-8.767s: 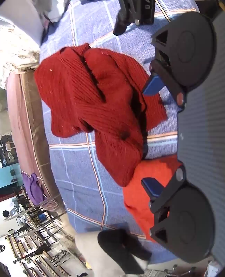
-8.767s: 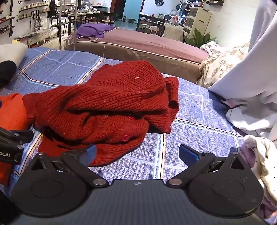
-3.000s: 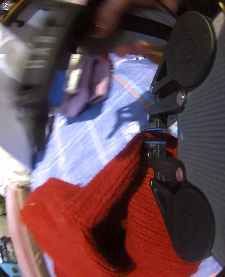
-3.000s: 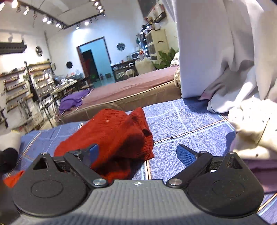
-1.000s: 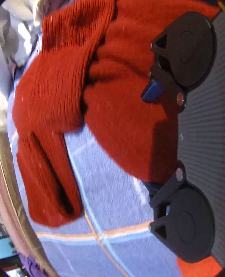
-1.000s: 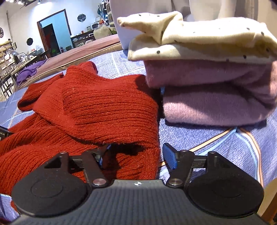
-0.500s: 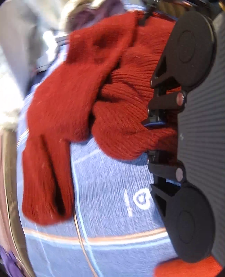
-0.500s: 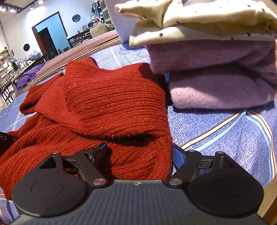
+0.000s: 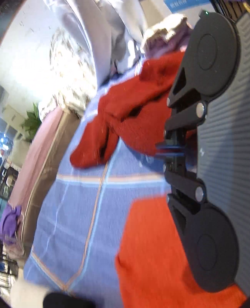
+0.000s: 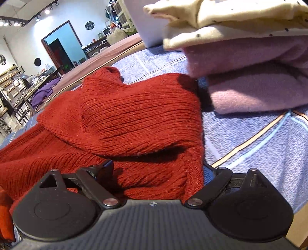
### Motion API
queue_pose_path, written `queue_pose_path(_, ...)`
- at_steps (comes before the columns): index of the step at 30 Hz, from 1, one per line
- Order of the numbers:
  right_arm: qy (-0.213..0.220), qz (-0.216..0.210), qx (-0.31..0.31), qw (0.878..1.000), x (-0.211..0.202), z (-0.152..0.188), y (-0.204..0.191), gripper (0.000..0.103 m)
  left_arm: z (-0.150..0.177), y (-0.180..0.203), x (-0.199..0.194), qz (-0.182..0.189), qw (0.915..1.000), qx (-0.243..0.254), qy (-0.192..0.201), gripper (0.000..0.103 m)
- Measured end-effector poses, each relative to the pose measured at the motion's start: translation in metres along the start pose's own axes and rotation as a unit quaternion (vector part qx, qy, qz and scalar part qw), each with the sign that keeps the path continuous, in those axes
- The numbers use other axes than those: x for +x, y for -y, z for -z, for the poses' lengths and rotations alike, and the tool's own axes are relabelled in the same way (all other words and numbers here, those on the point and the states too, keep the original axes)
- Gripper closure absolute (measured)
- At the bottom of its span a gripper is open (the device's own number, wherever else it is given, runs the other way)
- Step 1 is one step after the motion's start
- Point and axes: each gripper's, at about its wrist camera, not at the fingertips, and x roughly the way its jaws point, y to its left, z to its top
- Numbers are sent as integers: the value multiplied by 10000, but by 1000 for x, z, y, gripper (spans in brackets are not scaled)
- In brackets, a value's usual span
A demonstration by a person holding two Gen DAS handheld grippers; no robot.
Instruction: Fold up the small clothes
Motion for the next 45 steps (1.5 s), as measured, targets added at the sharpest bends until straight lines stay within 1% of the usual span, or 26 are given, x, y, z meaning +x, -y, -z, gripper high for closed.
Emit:
queue_pose_path(1,-21,-87,-112,9999,2,1,-4,0,7,-6,-7,-424,9990,60,99,102)
queue_pose_path(2,-58,-108,-240,9996,5,2,-8,0,9,-12,-13,-570,9983,86,89,102)
queue_pose_path(4,-81,-16,-455,9989,11,4,-16,0,10,-18,-18,-464,9989,-5,38,97)
queue_pose_path(6,-84,-1,-441,9990,14,3,-16,0,8,-3,-9,-380,9987,334,-51,80)
queue_pose_path(8,-52,-21,-345,9994,13,1,-13,0,4,21,7,-256,9973,689,-75,29)
queue_pose_path(10,-35,-85,-136,9999,9,1,-5,0,-3,45,34,-50,9948,1016,-97,15)
queue_pose_path(13,-28,-153,246,9996,-1,3,11,0,-17,63,81,110,9876,1474,-531,14)
queue_pose_path(16,-28,-360,526,9980,-11,9,28,0,-28,57,139,-138,9756,1845,-1185,14)
queue_pose_path(19,-54,-557,534,9970,-21,16,35,0,-27,44,180,-179,9676,1757,-1805,26)
queue_pose_path(21,-151,-848,575,9946,-24,21,37,0,-20,48,181,-143,9663,1915,-1715,32)
queue_pose_path(22,-231,-984,599,9931,-24,24,37,0,-16,53,180,-58,9643,1977,-1760,51)
queue_pose_path(23,-316,-1122,617,9913,-23,25,37,0,-13,59,180,44,9630,1976,-1831,75)
queue_pose_path(24,-353,-1232,625,9898,-23,28,36,0,-9,62,181,169,9628,1890,-1924,85)
queue_pose_path(25,-407,-1355,658,9878,-21,31,35,8,-6,63,183,313,9634,1759,-1998,87)
queue_pose_path(26,-527,-1522,779,9839,-16,35,34,46,-3,64,183,427,9646,1659,-2007,87)
queue_pose_path(27,-618,-1626,964,9800,-13,39,34,64,-1,65,182,460,9654,1608,-1999,87)
queue_pose_path(28,-636,-1674,1167,9769,-13,44,34,67,-1,66,178,462,9660,1589,-1987,88)
queue_pose_path(29,-626,-1833,1396,9711,-14,47,36,76,-2,66,175,546,9671,1495,-1984,88)
queue_pose_path(31,-668,-2092,1698,9607,-17,49,39,82,-9,63,167,1025,9690,1034,-1998,89)
queue_pose_path(33,-598,-2326,1840,9531,-27,45,40,84,-19,61,153,1329,9701,765,-1882,89)
queue_pose_path(36,-428,-2838,1949,9379,-50,23,41,86,-31,62,125,1428,9737,713,-1626,89)
queue_pose_path(40,-437,-2998,1238,9449,-93,-14,40,89,-26,62,85,1451,9701,1039,-1645,89)
queue_pose_path(42,-811,-2768,1087,9513,-103,-19,47,89,-14,56,74,1302,9670,1238,-1809,89)
queue_pose_path(43,-923,-2321,896,9642,-103,-17,49,88,-6,50,70,1135,9656,1331,-1924,88)
queue_pose_path(44,-1002,-1900,796,9734,-101,-14,51,79,0,46,73,948,9633,1450,-2049,86)
queue_pose_path(45,-1106,-1629,797,9772,-96,-9,56,64,5,41,76,749,9621,1535,-2125,85)
